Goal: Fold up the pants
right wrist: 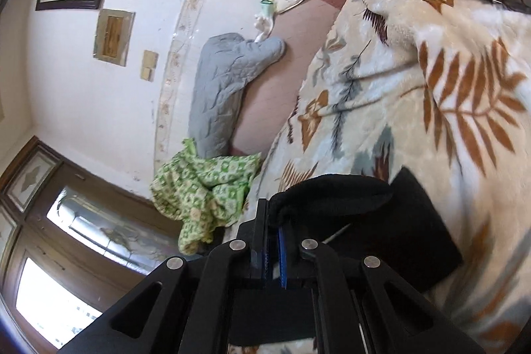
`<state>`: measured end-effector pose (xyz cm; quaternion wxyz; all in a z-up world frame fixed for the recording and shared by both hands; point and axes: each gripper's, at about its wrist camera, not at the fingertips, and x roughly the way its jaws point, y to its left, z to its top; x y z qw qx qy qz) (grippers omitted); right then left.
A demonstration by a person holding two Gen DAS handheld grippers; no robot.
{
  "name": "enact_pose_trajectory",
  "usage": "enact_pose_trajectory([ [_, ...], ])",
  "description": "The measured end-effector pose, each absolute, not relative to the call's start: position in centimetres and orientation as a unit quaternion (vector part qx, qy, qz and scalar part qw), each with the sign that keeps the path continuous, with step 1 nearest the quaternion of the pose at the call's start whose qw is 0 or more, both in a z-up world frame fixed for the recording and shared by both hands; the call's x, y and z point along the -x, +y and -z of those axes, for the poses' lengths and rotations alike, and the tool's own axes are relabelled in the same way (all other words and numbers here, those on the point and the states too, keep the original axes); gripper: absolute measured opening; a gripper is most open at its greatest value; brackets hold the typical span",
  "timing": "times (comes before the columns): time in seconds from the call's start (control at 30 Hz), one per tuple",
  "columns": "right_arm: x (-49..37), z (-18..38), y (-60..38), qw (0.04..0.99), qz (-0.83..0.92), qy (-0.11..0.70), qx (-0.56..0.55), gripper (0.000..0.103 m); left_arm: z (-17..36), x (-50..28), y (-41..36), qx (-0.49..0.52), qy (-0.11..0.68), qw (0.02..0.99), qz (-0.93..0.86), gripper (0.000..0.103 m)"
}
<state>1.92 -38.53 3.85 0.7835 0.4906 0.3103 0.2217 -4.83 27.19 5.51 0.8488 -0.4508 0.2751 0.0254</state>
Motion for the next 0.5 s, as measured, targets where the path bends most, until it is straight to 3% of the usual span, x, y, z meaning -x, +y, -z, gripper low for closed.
enact_pose_trajectory([
  [0.13,-6.2,-2.2,-37.7,0.774,-0.189,0.328,-0.508,0.005,-4.9,0.7,26.9,0.423,0.296,0.856,-0.033,0.003],
  [0.17,-7.4,-1.9,-37.4,0.773,-0.187,0.327,-0.51,0.01,-4.5,-0.8,26.9,0.413,0.3,0.859,-0.033,0.004],
  [0.23,-10.7,-1.2,-36.6,0.778,-0.185,0.319,-0.509,0.032,-3.3,-3.9,27.3,0.4,0.316,0.859,-0.054,0.006],
  [0.27,-11.9,-1.2,-36.3,0.789,-0.186,0.311,-0.497,0.054,-2.3,-5.0,27.7,0.401,0.33,0.851,-0.075,0.008],
  [0.33,-12.7,-1.5,-35.6,0.825,-0.165,0.308,-0.444,0.058,-1.4,-5.6,27.9,0.412,0.342,0.84,-0.091,0.011],
  [0.4,-12.3,-1.1,-35.8,0.822,-0.161,0.318,-0.444,0.058,-2.0,-5.1,27.6,0.403,0.331,0.849,-0.082,0.022],
  [0.47,-11.7,-1.4,-36.3,0.816,-0.168,0.313,-0.457,0.058,-3.1,-4.1,27.1,0.38,0.312,0.867,-0.083,0.049],
  [0.5,-11.4,-1.9,-36.6,0.823,-0.166,0.309,-0.447,0.058,-3.8,-3.5,27.0,0.374,0.3,0.874,-0.085,0.053],
])
